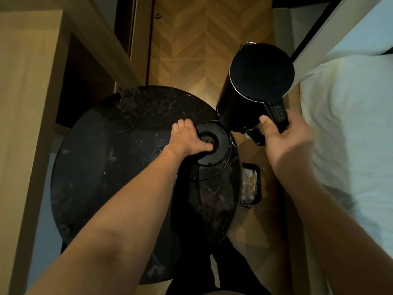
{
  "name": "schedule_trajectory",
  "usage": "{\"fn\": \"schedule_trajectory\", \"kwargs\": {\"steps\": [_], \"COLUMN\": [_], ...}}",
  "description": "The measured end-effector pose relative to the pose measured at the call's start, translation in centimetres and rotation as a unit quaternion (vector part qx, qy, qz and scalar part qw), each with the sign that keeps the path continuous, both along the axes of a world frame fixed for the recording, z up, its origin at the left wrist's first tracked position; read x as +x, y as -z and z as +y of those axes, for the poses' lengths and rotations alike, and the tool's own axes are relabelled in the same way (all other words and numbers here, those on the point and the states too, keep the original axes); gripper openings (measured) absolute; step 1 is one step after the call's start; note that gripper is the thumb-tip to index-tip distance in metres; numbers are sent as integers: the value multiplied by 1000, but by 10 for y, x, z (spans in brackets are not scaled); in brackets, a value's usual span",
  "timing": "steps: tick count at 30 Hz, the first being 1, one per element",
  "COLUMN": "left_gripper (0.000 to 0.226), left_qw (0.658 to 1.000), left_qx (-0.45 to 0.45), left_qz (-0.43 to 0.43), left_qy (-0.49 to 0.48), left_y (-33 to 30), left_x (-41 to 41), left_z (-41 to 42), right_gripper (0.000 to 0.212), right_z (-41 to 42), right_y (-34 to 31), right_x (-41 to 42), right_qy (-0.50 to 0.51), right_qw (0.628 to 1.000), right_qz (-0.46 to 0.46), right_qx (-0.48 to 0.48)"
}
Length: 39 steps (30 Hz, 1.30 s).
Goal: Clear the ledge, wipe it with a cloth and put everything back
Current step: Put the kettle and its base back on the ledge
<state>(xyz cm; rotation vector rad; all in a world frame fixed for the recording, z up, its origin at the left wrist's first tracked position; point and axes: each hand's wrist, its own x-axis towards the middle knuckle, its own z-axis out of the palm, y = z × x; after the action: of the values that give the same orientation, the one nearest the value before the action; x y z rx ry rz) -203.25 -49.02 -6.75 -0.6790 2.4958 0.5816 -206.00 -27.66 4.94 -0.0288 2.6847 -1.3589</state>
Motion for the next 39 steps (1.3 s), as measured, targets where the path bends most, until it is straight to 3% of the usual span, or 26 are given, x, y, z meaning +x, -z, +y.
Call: {"fn": "schedule_trajectory", "kwargs": {"steps": [5, 9, 15, 20, 25, 31, 39], "left_gripper": [105, 101, 109, 107, 107, 107, 105], "left_qw": [987, 971, 970, 930, 863, 752, 577], "left_qx": [128, 158, 68, -14, -71, -93, -131], "left_qz": [15, 28, 50, 79, 89, 99, 111], "left_qy": [-96, -176, -230, -359, -493, -645, -798], "left_y": [-13, -31, -69, -99, -117, -131, -134], "left_x": [18, 50, 103, 161, 241, 356, 523], "left_z": [-12, -28, -47, -55, -41, -8, 84], "right_gripper": [20, 19, 18, 22, 21, 18, 21], "right_z": [-11, -26, -58, -88, -113, -142, -143], "right_y": [-10, -19, -31, -37, -44, -54, -66], "right_x": [9, 24, 43, 63, 106, 186, 339], "right_qy": [-3, -22, -99, -218, -344, -481, -661], "right_qw": [999, 999, 995, 975, 939, 876, 750], "right_qz": [-19, -20, 2, 25, 21, 9, 13], "right_qx": [25, 11, 23, 16, 1, -15, -14]}}
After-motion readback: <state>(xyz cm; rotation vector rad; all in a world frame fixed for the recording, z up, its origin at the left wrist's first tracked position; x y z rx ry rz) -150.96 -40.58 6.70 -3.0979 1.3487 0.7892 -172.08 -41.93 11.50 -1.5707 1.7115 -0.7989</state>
